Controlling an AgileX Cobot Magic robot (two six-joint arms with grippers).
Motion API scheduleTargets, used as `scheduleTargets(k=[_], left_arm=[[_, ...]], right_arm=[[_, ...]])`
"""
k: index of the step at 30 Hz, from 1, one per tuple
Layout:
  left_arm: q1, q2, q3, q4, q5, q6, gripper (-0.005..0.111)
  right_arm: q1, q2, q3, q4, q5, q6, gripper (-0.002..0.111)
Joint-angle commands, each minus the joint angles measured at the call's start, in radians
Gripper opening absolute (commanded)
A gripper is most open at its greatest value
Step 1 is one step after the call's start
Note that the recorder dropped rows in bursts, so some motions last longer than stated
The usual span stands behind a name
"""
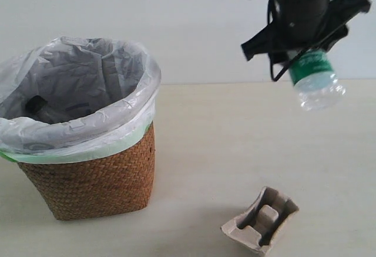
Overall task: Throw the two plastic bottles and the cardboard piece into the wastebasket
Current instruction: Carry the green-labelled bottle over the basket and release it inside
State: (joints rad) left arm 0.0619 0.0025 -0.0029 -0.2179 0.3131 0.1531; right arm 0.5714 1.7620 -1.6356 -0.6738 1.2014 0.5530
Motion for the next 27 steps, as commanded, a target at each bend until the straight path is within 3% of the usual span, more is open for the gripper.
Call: scheduleTargets(k=[1,9,12,14,17,19,20,21,23,27], left_arm=[[0.003,-0.002,0.003,0.002,-0.003,-0.009,0.006],[0.003,-0.002,0.003,0.002,-0.003,-0.009,0.006],[0.003,-0.002,0.003,0.002,-0.003,-0.009,0.006],[0.003,-0.002,0.003,0.002,-0.003,-0.009,0.006],[0.003,-0.002,0.003,0.002,-0.003,-0.009,0.006],[0.003,-0.002,0.003,0.002,-0.003,-0.009,0.006],[0.003,-0.002,0.003,0.002,-0.003,-0.009,0.006],[0.003,-0.002,0.003,0.002,-0.003,-0.009,0.006],[0.003,-0.002,0.003,0.002,-0.003,-0.009,0.006],[0.003,-0.002,0.003,0.002,-0.003,-0.009,0.006]], right_arm=[[-0.004,-0.098,-0.004,-0.167,0.020,0.040,0.000],[-0.004,-0.104,-0.002,-0.087,0.020,0.049,0.000],[-0.004,-0.074,-0.002,0.043,0.020,0.036,0.000],[-0.004,-0.071,-0.016,0.306,-0.036,-0.139,0.000],[-0.004,-0.096,-0.074,0.950,-0.340,-0.422,0.002],[-0.004,-0.095,-0.117,1.364,-0.493,-0.701,0.017],[-0.001,-0.095,-0.138,1.537,-0.547,-0.834,0.033],[0.006,-0.095,-0.154,1.638,-0.595,-0.917,0.055],[0.020,-0.095,-0.161,1.641,-0.659,-0.854,0.105],[0.019,-0.067,-0.161,1.303,-0.559,-0.585,0.100]])
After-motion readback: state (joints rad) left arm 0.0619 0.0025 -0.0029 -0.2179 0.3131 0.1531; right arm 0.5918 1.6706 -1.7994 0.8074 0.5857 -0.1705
